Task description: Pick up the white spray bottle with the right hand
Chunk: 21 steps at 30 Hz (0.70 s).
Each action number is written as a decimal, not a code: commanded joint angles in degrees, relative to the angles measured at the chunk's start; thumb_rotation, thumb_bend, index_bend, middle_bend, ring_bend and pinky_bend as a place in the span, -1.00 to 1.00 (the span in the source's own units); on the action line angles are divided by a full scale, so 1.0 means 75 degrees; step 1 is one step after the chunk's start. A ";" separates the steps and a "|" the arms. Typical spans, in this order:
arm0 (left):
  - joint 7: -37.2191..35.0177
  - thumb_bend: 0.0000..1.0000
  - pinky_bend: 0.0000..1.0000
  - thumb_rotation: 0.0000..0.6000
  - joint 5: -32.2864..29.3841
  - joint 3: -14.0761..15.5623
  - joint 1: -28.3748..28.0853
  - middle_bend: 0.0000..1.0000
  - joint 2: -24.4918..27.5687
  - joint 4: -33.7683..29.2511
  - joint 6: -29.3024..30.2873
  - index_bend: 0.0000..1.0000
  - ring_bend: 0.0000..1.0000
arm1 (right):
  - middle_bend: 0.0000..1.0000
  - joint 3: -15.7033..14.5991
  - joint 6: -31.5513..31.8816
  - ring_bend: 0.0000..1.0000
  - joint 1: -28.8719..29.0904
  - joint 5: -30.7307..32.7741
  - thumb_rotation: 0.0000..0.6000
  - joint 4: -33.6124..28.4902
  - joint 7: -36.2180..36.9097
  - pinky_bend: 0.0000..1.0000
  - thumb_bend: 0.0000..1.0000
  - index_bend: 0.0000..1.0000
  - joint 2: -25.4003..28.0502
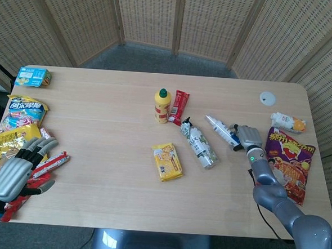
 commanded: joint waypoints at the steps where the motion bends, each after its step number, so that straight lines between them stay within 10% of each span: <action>1: -0.0001 -0.38 -1.00 1.00 -0.0005 -0.0001 0.0000 -1.00 0.0004 -0.0006 0.0002 -1.00 -1.00 | -0.18 0.0018 0.0041 -0.47 -0.0019 -0.0012 1.00 0.0042 0.0000 0.09 -0.39 -0.44 -0.0029; 21: -0.0104 -0.37 -1.00 1.00 -0.0038 0.0032 0.0062 -1.00 -0.0102 0.0134 0.0057 -1.00 -1.00 | 0.08 0.0527 0.1813 -0.16 -0.0774 -0.0124 1.00 -0.1422 0.0638 0.36 -0.37 -0.22 0.0832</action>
